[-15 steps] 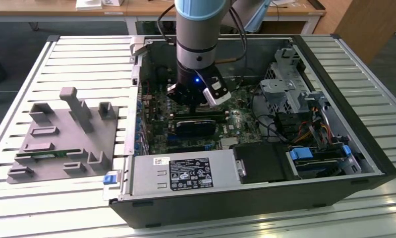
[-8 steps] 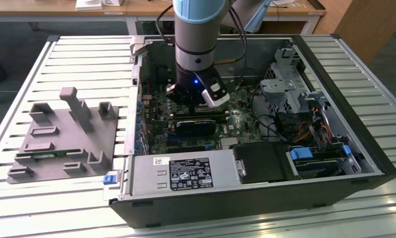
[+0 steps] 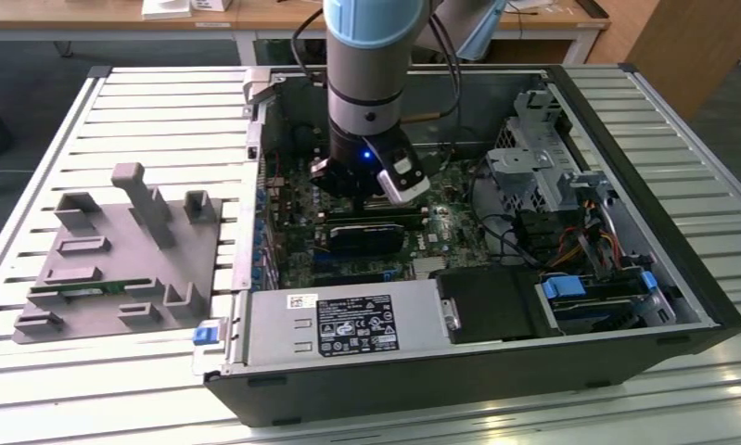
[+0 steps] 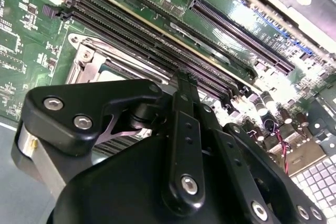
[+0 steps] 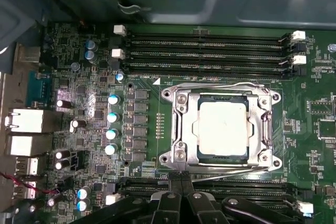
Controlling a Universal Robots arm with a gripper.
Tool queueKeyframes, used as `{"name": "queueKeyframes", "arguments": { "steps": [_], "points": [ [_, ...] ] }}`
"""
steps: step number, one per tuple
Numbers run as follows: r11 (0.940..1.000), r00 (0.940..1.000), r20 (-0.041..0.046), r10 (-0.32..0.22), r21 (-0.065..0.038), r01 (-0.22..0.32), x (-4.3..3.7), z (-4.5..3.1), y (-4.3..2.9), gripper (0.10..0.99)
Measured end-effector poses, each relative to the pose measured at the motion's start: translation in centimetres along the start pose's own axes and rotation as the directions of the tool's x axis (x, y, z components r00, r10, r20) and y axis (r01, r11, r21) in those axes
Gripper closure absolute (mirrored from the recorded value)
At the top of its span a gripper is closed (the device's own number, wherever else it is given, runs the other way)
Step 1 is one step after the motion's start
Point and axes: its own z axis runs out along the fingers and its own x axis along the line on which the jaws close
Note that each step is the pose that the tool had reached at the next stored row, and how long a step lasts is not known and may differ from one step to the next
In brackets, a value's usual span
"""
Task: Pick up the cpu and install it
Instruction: 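Install the second cpu locking lever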
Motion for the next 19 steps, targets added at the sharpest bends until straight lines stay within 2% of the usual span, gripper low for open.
{"name": "queueKeyframes", "arguments": {
  "steps": [4, 6, 19],
  "points": [
    [1.0000, 1.0000, 0.0003, 0.000, -0.006, 0.000, 0.14, 0.03, -0.16, 0.980],
    [0.9999, 1.0000, 0.0005, 0.000, -0.015, 0.000, 0.22, 0.07, -0.22, 0.980],
    [0.9956, 1.0000, 0.0035, -0.001, -0.094, 0.001, 0.63, 0.75, -0.41, 0.980]
  ]
}}
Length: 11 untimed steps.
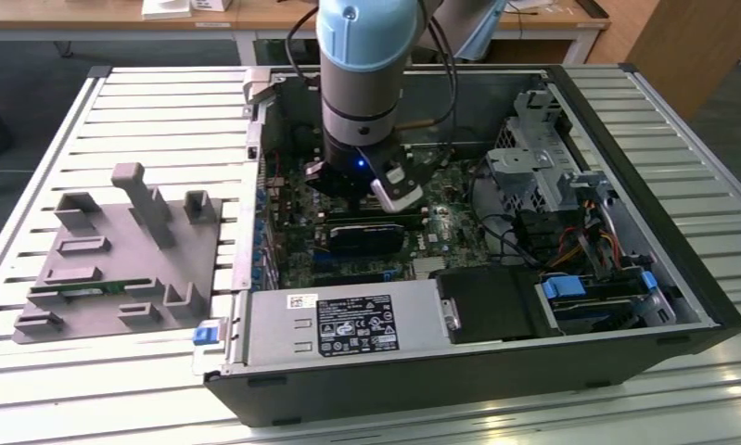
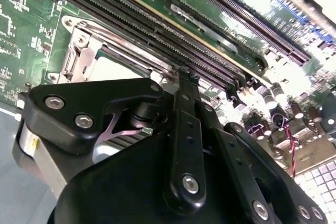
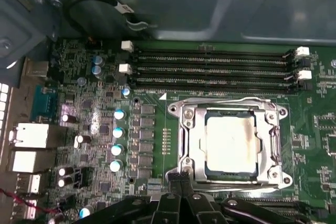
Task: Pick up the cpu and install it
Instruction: 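Install the second cpu locking lever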
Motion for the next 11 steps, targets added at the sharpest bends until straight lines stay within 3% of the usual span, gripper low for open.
{"name": "queueKeyframes", "arguments": {
  "steps": [7, 11],
  "points": [
    [0.9996, 1.0000, 0.0007, -0.001, -0.030, 0.001, 0.27, 0.32, -0.07, 0.980],
    [0.9993, 1.0000, 0.0007, -0.001, -0.038, 0.001, 0.40, 0.55, -0.11, 0.980]
  ]
}}
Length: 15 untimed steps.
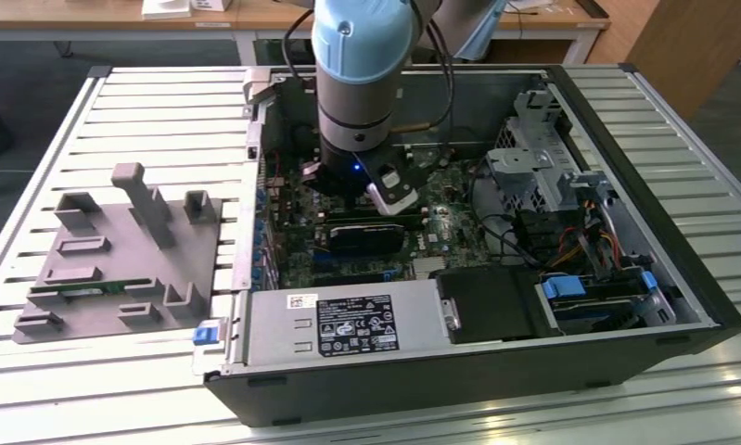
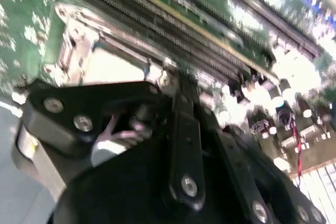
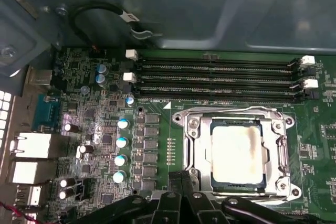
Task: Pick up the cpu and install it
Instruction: 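Install the second cpu locking lever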
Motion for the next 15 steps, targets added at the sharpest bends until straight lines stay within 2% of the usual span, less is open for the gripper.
{"name": "queueKeyframes", "arguments": {
  "steps": [3, 15],
  "points": [
    [1.0000, 1.0000, 0.0006, 0.000, -0.001, 0.000, 0.00, -0.08, 0.03, 0.980],
    [1.0000, 1.0000, 0.0002, 0.000, 0.000, 0.000, 0.00, -2.75, 0.70, 0.980]
  ]
}}
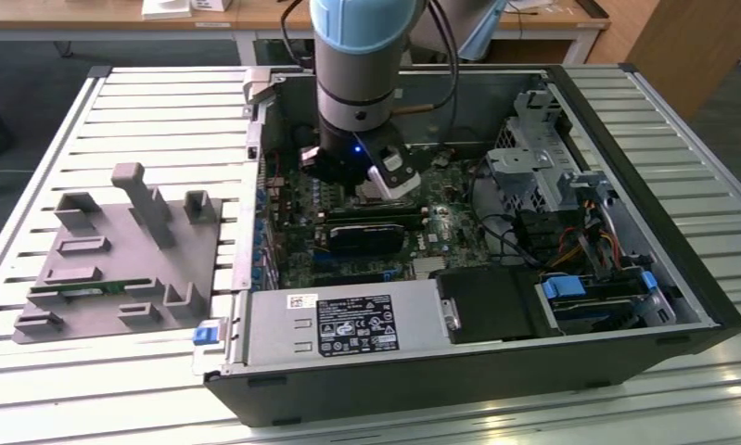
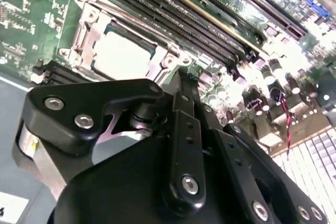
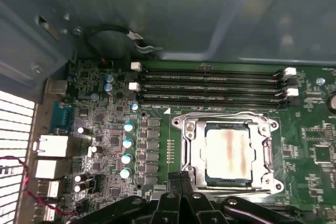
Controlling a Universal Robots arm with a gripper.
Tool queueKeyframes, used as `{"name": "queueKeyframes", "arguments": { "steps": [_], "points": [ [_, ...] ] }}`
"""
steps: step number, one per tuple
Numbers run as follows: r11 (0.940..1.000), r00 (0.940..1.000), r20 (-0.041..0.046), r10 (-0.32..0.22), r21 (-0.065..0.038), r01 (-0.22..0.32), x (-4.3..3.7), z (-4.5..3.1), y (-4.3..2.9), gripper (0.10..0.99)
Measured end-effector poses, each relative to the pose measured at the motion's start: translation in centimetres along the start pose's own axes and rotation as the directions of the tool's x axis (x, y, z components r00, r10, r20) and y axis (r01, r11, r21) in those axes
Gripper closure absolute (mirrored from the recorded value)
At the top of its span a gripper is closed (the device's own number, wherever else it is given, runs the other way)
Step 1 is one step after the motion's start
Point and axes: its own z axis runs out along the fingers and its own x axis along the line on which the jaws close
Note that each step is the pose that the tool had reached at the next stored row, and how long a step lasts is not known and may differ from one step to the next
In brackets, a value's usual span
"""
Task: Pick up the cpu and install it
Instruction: 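Install the second cpu locking lever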
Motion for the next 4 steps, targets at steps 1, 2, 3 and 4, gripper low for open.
{"name": "queueKeyframes", "arguments": {
  "steps": [1, 2, 3, 4],
  "points": [
    [1.0000, 1.0000, 0.0000, 0.000, 0.000, 0.000, 0.00, -0.20, 0.05, 0.980],
    [1.0000, 1.0000, 0.0000, 0.000, 0.000, 0.000, 0.00, -0.39, 0.10, 0.980],
    [1.0000, 1.0000, 0.0000, 0.000, 0.000, 0.000, 0.00, -0.57, 0.15, 0.980],
    [1.0000, 1.0000, 0.0000, 0.000, 0.000, 0.000, 0.00, -0.72, 0.18, 0.980]
  ]
}}
